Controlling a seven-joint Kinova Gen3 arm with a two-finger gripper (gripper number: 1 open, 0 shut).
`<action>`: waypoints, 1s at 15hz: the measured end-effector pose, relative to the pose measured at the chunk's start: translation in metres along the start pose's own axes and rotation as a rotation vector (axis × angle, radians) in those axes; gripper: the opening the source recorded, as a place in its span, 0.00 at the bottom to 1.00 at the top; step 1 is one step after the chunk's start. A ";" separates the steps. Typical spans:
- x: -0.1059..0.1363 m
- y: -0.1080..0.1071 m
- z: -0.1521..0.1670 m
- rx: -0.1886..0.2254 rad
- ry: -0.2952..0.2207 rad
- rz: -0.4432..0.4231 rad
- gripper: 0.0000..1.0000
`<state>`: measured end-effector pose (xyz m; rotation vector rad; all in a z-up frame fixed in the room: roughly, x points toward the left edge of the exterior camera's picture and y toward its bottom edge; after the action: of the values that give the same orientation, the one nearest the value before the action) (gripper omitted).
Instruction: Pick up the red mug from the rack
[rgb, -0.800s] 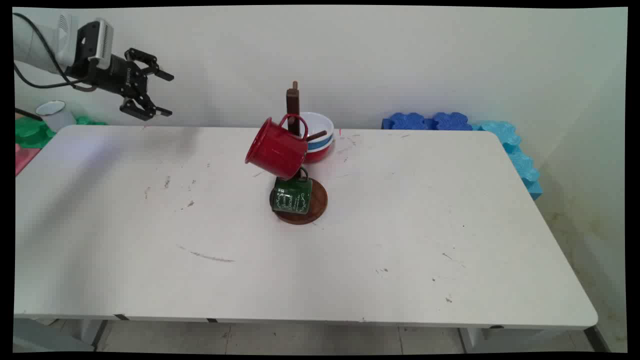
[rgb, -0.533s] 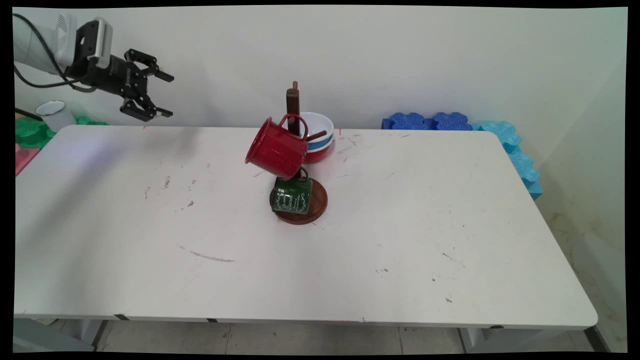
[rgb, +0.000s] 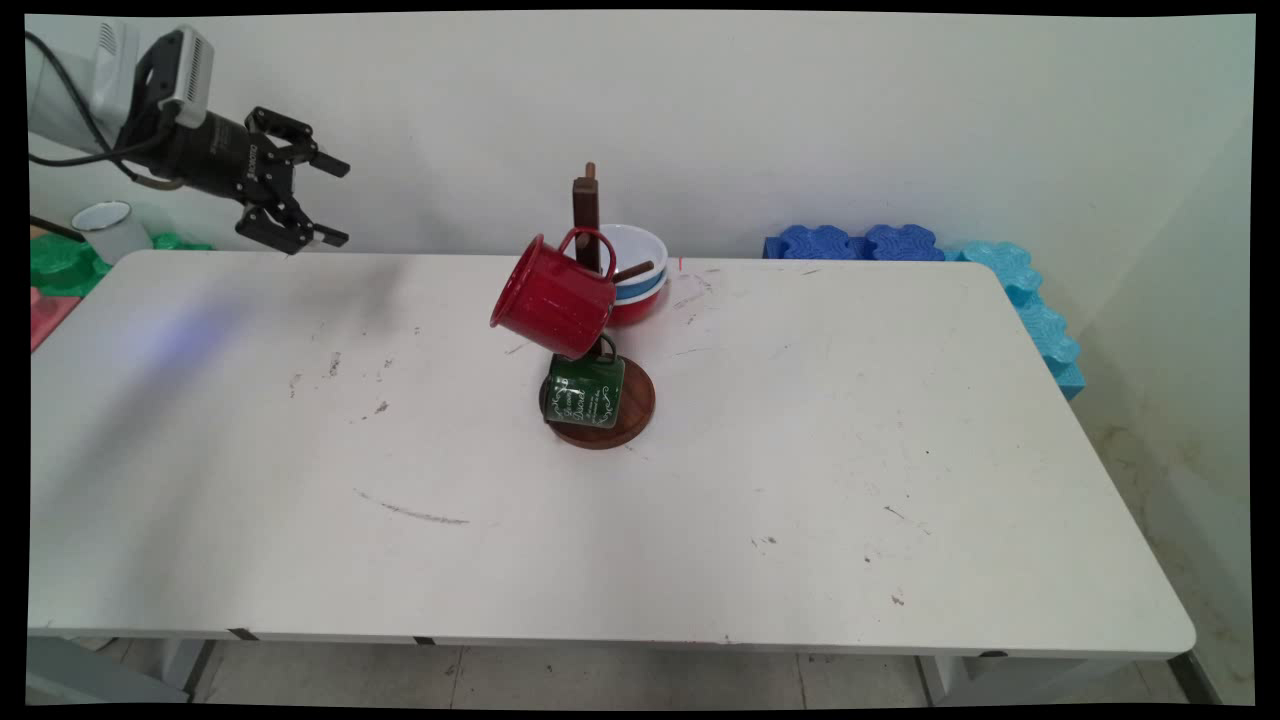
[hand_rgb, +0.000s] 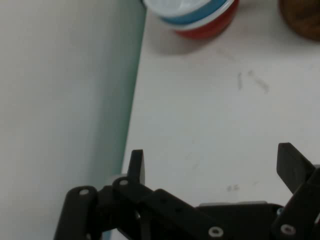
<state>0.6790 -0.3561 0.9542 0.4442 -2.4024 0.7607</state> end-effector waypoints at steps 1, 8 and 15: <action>0.004 0.004 -0.002 -0.011 0.010 -0.014 1.00; 0.035 0.033 -0.022 -0.115 0.104 -0.111 1.00; 0.070 0.057 -0.036 -0.248 0.205 -0.191 1.00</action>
<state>0.6127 -0.2990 0.9974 0.4617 -2.1886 0.3973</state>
